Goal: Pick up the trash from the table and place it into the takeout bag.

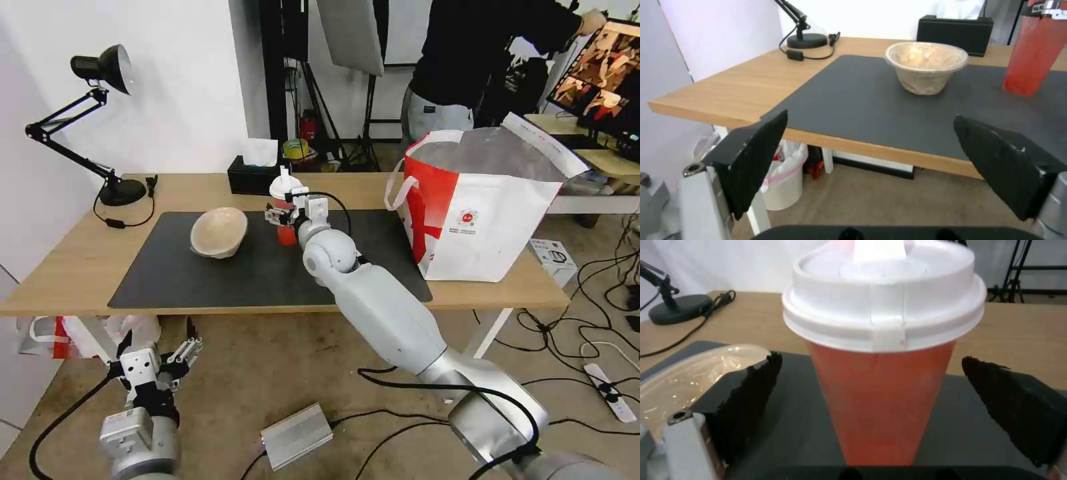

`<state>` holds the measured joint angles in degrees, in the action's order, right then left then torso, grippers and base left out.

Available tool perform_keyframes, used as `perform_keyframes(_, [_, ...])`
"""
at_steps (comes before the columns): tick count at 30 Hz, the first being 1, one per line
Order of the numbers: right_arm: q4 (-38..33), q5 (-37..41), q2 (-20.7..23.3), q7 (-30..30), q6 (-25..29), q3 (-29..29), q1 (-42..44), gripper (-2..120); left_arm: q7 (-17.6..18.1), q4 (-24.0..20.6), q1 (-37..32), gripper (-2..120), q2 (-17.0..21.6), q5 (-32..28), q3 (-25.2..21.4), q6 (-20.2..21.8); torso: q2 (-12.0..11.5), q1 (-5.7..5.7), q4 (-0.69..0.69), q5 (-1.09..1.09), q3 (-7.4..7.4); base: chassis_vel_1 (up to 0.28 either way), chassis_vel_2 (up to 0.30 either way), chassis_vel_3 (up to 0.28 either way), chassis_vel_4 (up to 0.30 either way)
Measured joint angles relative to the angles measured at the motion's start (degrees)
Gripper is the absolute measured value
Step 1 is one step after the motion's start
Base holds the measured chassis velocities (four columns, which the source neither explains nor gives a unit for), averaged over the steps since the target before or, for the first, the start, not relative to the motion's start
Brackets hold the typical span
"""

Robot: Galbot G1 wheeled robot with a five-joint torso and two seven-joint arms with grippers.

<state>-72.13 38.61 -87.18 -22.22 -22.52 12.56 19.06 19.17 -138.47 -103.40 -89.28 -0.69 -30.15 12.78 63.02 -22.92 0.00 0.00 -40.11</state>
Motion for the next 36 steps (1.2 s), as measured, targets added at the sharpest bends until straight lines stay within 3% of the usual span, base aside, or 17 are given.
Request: perform_keyframes(36, [7.39, -0.29, -2.78, 2.46, 0.06, -1.32, -1.54, 100, 0.00, -0.06, -0.18, 100, -0.08, 0.21, 0.78, 0.00, 0.00, 0.00, 0.00, 0.00, 0.00, 0.000, 0.000, 0.000, 0.000])
